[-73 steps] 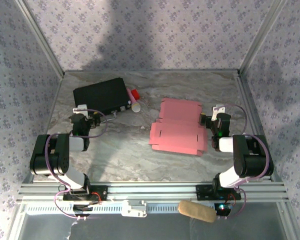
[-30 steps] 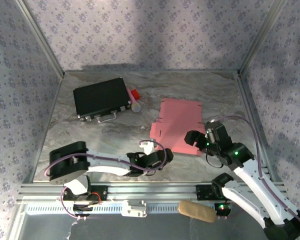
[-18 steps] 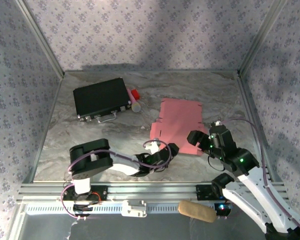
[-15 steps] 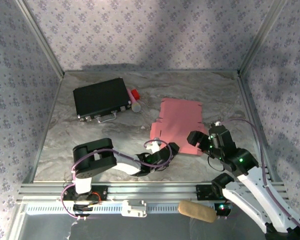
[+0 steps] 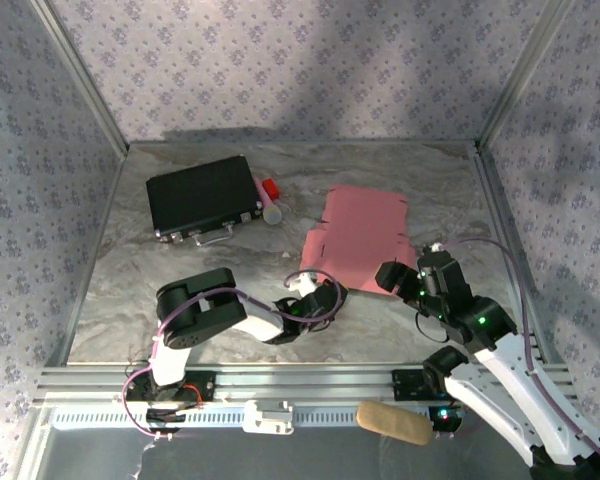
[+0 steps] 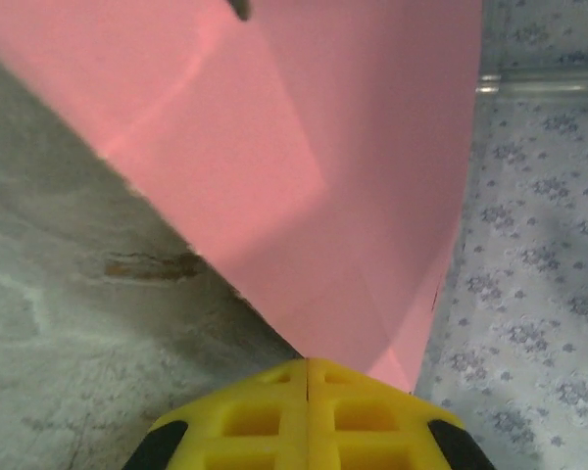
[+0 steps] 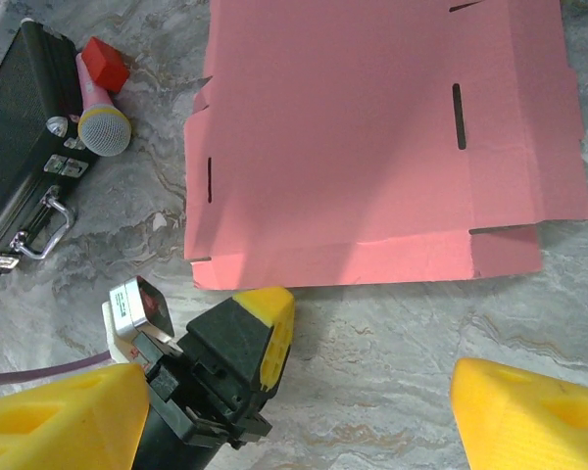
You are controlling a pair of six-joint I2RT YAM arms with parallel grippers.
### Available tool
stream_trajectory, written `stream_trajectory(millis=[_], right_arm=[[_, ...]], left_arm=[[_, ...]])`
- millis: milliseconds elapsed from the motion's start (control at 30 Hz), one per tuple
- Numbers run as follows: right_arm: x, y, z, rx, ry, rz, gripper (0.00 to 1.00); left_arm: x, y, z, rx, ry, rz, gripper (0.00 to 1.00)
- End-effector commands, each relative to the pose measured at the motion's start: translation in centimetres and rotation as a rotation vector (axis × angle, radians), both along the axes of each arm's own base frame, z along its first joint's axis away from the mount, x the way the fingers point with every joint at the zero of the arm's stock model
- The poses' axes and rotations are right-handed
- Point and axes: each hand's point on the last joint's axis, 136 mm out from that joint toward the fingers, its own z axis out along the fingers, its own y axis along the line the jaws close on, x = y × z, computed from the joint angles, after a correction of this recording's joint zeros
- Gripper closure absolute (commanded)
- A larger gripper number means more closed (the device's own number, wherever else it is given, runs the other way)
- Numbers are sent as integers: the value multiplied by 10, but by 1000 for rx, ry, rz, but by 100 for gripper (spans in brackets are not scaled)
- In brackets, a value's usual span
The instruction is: Fold the paper box
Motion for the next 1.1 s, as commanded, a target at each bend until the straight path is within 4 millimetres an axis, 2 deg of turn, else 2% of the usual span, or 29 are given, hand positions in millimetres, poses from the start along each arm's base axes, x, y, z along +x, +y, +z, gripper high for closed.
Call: stream_trajectory(millis=[0, 100, 267, 367, 467, 600, 733, 833, 900, 1033, 1067], right_arm=[[-1, -3, -8, 3, 16, -32, 19], [-1, -1, -14, 56, 28, -68, 22], [6, 9, -14, 304, -4, -194, 31], [5, 4, -33, 400, 23, -302, 31], [5, 6, -56, 468, 73, -372, 31], [4, 6, -75, 491, 110, -429, 31], [5, 10, -88, 518, 134, -458, 31], [9, 16, -92, 525, 142, -454, 31], [10, 21, -95, 513, 157, -442, 31], [17, 36, -96, 493, 177, -411, 30], [18, 40, -99, 486, 190, -408, 29]], left_arm=[[10, -11, 35, -40, -97, -12, 100], [9, -14, 54, -49, -144, -36, 100], [5, -18, 84, -61, -208, -65, 100], [2, -16, 87, -63, -192, -70, 100], [1, -6, 76, -40, -124, -73, 100], [33, 19, 71, 174, 0, -193, 86], [71, 76, 93, 534, -39, -186, 69], [103, 99, 99, 623, -45, -205, 65], [123, 103, 97, 669, -57, -231, 66], [162, 94, 93, 762, -112, -290, 65], [171, 91, 85, 779, -106, -301, 65]])
